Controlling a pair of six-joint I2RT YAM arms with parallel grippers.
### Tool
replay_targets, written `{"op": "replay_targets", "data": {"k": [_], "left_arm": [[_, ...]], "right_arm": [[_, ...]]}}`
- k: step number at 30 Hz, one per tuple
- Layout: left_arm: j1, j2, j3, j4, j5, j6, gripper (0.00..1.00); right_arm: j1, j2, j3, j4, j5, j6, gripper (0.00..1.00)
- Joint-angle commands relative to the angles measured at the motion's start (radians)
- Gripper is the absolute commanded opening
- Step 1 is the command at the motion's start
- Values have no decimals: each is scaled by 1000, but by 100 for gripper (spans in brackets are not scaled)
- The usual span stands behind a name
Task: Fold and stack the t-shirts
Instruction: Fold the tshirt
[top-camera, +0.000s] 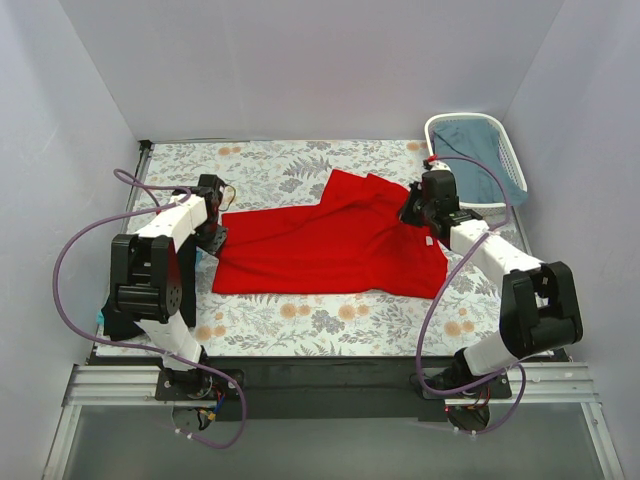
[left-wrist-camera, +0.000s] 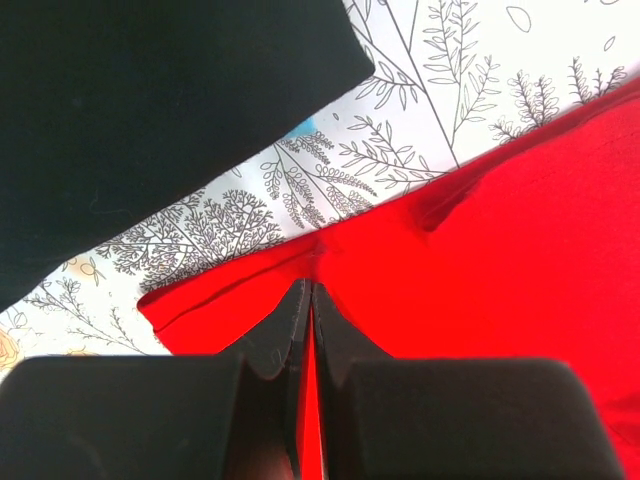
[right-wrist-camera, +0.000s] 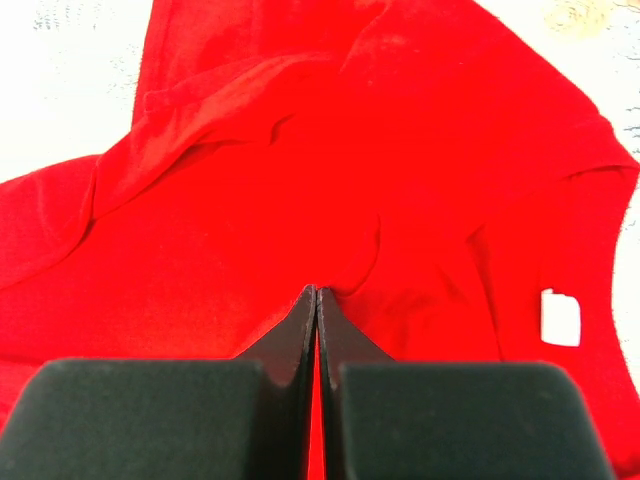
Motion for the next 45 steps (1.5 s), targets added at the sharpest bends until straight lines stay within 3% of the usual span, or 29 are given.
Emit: {"op": "replay_targets", "data": {"k": [1,11,23,27,29,31,32,33,37,45], "left_arm": [[12,-55,-8,13,-8,6,0],[19,-29,-1,29,-2,9,0],[21,34,22,75,21,25,0],[21,41,21,115,31,64,0],[21,35,24,136,37,79,1],[22,17,27,153,41,114,26],[22,6,30,156,34,125,36],[24,-20,30,158,28,133,54],[24,-93,22,133,-18,173,79],[19,-317,-172,121,-3,156,84]], "right_arm": [[-17,-40,-7,38,26,-19,1],[-22,24,82,35,-25,-53,1],[-23,216,209,4,-92,-82,1],[-23,274,270,-36,-94,-119,18],[-25,294,311,-71,-100,-143,42],[-26,290,330,-98,-105,-154,62],[-28,267,332,-118,-100,-157,65],[-28,248,321,-126,-94,-157,68],[-45,126,240,-181,-59,-125,69],[-118,-281,-120,-296,6,-56,50]]}}
